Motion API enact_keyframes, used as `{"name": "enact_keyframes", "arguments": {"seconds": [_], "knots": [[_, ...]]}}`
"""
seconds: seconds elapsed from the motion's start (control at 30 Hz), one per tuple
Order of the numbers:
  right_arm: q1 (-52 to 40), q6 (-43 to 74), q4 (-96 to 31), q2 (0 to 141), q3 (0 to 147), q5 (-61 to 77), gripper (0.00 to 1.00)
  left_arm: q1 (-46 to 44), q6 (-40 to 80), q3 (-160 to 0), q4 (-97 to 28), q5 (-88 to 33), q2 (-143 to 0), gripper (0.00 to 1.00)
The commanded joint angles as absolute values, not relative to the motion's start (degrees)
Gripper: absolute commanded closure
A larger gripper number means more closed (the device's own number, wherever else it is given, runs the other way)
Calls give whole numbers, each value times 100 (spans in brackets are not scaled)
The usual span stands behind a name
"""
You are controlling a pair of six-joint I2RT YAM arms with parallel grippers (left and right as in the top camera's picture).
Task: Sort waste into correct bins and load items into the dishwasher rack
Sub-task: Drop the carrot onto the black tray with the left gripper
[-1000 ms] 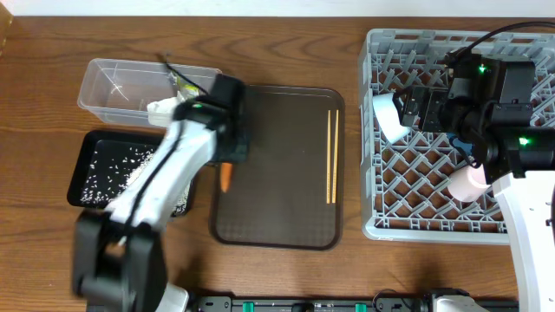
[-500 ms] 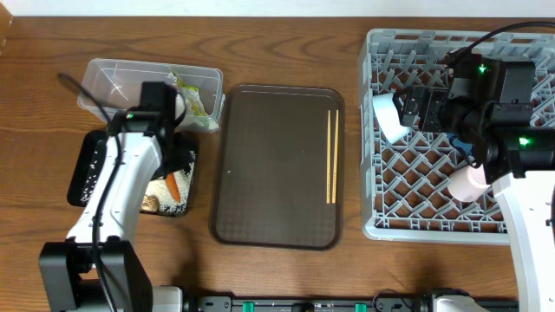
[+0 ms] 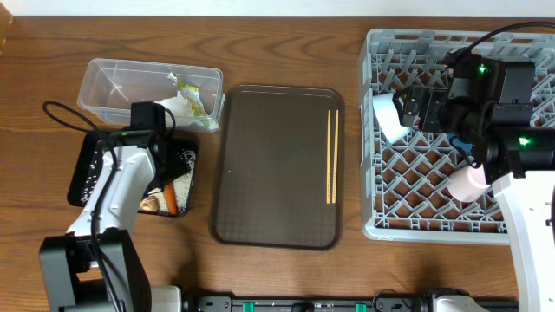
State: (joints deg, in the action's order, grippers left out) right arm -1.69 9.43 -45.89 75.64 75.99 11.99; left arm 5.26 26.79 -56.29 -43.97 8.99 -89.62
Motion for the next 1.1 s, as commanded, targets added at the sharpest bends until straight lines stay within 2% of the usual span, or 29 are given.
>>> {"name": "enact_keyframes", "arguments": {"seconds": [0.0, 0.1, 0.2, 0.27, 0.43, 0.57, 0.63, 0.87, 1.07], "knots": [[-213, 871, -4598, 7579, 7607, 1251, 1, 530, 2355, -6235, -4633, 941, -8818, 28], [-322, 869, -4584, 7579, 7607, 1446, 2, 469, 2053, -6698, -4895, 613, -8632, 28], [-674, 873, -4589, 7603, 7607, 1441, 14, 301, 1372, -7144, -4987, -351, -8394, 28], [-980, 1002, -4584, 7669, 7607, 1382, 26, 152, 648, -7356, -4987, -1028, -8246, 28], [-1874, 2064, -4609, 8252, 7607, 733, 34, -301, -554, -7524, -4989, -1643, -7811, 28], [-2342, 2628, -4556, 9024, 7607, 617, 36, -421, -620, -7524, -5002, -1542, -7594, 28], [-2469, 2716, -4471, 9450, 7607, 563, 40, -421, -620, -7524, -5033, -1540, -7555, 2], [-2705, 2886, -4150, 10621, 7607, 652, 52, -421, -620, -7522, -5188, -1540, -7561, 2], [-2757, 2886, -4075, 11089, 7607, 449, 57, -421, -620, -7522, -5186, -1542, -7561, 2]]}}
